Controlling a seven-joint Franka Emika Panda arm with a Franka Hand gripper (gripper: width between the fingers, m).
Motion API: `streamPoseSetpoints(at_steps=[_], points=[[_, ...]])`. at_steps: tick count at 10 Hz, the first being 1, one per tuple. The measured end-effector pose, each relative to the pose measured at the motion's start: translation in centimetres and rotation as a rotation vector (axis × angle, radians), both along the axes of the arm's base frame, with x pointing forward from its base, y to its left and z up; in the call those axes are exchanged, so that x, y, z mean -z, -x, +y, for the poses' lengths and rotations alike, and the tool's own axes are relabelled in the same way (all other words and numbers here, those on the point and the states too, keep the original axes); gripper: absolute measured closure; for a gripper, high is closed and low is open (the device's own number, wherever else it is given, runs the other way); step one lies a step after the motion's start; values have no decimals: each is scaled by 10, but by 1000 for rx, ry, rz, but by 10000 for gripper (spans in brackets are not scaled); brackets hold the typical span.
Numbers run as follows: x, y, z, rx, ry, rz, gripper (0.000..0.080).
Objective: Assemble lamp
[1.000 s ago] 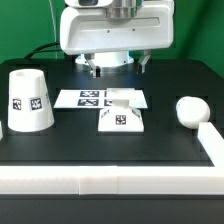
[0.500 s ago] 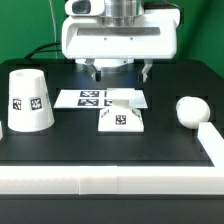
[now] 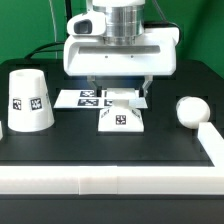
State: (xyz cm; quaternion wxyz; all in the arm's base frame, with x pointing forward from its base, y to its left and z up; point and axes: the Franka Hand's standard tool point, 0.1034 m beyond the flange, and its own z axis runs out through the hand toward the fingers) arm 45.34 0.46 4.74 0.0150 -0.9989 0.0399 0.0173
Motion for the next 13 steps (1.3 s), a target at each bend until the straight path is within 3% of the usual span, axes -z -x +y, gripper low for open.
streamPoseSetpoints(at_steps=[3, 5, 10, 11, 13], points=[[2, 2, 1, -26, -2, 4, 100], [2, 2, 1, -29, -2, 4, 268], [2, 2, 1, -35, -2, 4, 268], [2, -2, 3, -38, -4, 1, 268], [2, -39, 12, -38, -15, -40, 265]])
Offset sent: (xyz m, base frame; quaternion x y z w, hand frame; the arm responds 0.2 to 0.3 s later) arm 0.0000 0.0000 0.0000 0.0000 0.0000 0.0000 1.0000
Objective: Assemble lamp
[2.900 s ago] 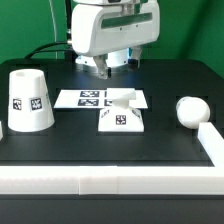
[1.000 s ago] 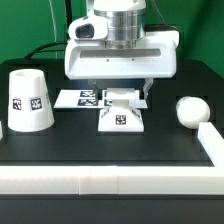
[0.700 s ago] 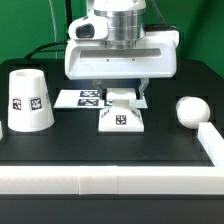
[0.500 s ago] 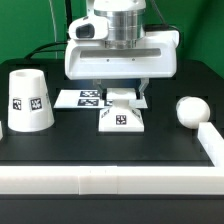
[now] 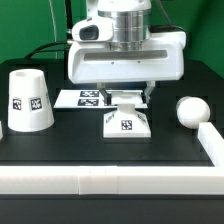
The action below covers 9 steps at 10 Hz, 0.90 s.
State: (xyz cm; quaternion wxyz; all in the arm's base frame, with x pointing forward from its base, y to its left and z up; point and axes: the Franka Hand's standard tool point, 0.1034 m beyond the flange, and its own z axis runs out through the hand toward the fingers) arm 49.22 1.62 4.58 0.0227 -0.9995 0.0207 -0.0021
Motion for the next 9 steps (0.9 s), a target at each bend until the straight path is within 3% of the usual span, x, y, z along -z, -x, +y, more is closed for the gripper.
streamPoseSetpoints(at_steps=[4, 6, 9], points=[[-1, -78, 29, 2, -15, -84, 265], [-2, -107, 44, 5, -24, -103, 265], [-3, -137, 62, -13, -32, -114, 265]])
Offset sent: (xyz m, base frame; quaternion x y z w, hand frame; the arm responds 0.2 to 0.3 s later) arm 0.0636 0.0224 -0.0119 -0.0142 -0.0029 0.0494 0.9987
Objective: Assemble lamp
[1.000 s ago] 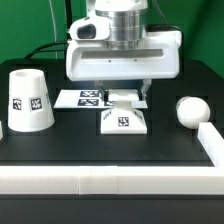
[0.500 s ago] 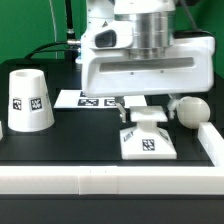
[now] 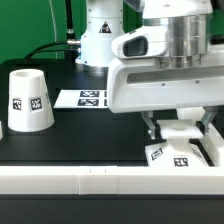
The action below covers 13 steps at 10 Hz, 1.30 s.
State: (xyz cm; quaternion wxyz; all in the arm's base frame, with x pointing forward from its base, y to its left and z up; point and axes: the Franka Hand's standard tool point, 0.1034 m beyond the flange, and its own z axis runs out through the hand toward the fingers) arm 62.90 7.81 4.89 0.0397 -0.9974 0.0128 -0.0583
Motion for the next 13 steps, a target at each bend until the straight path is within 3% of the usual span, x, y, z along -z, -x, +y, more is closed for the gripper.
streamPoseSetpoints(at_steps=[6, 7, 9, 11, 13], points=[[-1, -3, 6, -11, 0, 25, 256], [-1, -3, 6, -11, 0, 25, 136], [-2, -2, 6, -12, 0, 22, 106], [-10, 32, 7, 0, 5, 28, 101], [-13, 69, 20, 33, -1, 47, 101]])
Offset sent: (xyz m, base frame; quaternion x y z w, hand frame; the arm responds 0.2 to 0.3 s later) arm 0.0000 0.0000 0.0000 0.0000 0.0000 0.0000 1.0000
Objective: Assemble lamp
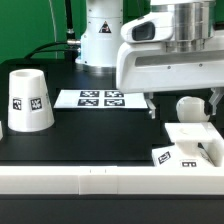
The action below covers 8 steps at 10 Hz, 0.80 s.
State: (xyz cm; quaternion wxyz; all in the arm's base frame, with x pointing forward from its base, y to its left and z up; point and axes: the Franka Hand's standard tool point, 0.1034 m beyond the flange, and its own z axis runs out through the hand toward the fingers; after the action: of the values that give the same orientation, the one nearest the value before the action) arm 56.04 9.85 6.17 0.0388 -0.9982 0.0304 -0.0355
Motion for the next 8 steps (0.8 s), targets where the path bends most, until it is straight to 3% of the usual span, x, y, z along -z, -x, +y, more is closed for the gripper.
streamPoseSetpoints(at_steps=[2, 3, 7, 8], points=[[2, 38, 21, -9, 3, 17, 101], [2, 46, 28, -21, 5, 23, 101], [3, 50, 28, -37, 11, 69, 101], [3, 57, 26, -53, 23, 173, 101]])
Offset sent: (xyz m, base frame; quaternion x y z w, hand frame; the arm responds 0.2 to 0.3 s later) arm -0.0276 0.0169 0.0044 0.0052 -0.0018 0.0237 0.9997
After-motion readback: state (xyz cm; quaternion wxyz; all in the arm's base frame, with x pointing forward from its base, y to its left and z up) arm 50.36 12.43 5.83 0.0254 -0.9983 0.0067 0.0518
